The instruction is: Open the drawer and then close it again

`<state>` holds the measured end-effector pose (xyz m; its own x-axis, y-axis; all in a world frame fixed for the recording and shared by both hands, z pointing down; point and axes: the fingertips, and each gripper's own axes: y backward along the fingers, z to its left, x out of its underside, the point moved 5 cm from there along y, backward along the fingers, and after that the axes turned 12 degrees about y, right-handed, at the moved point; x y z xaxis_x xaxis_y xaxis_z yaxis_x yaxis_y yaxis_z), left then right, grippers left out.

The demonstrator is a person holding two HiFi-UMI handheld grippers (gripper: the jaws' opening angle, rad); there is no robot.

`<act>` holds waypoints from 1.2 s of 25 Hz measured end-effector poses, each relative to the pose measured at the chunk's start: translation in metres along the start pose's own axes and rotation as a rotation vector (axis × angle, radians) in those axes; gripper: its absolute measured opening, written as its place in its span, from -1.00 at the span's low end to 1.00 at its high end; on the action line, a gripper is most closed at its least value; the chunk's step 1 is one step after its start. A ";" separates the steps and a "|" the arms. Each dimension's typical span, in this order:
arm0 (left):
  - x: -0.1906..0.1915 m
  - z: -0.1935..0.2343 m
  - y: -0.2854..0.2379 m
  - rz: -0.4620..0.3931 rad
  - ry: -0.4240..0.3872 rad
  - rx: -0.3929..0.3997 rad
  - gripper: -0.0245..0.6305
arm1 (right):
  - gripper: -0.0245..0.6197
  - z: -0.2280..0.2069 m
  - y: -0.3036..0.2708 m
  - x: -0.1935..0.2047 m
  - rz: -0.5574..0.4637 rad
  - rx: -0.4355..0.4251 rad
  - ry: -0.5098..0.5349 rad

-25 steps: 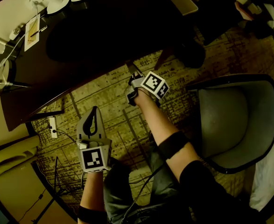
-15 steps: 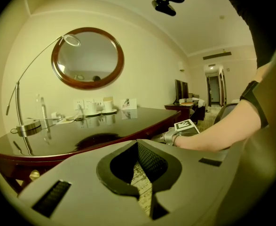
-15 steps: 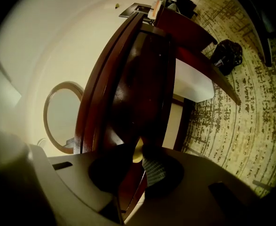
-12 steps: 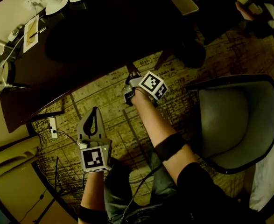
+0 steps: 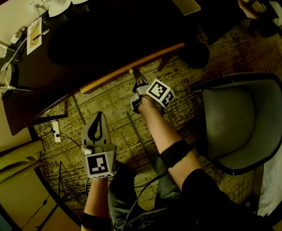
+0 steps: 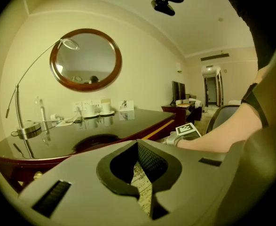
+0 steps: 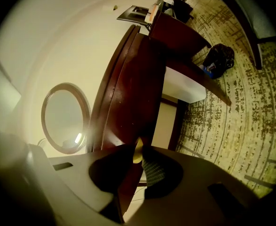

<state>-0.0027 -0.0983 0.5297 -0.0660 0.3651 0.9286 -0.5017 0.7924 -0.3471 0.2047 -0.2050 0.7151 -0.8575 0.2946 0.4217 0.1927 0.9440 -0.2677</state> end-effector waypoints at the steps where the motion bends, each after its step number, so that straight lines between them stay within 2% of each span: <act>1: -0.002 -0.003 0.003 -0.001 -0.003 0.006 -0.93 | -0.70 -0.001 0.007 0.002 0.003 0.005 0.002; 8: -0.016 -0.027 0.033 0.013 -0.016 0.061 -0.93 | -0.69 -0.008 0.072 0.019 0.027 0.069 -0.010; 17: -0.035 -0.070 0.079 0.051 -0.035 0.176 -0.93 | -0.69 -0.026 0.182 0.048 0.061 0.167 -0.030; 25: -0.045 -0.089 0.106 0.076 -0.080 0.264 -0.93 | -0.68 -0.039 0.252 0.065 0.049 0.238 -0.033; 30: -0.057 -0.092 0.123 0.073 -0.129 0.288 -0.93 | -0.68 -0.047 0.288 0.075 0.044 0.270 -0.038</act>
<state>0.0183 0.0234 0.4224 -0.2107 0.3366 0.9178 -0.7137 0.5886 -0.3797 0.2179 0.0961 0.7104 -0.8694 0.3235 0.3734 0.1001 0.8555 -0.5081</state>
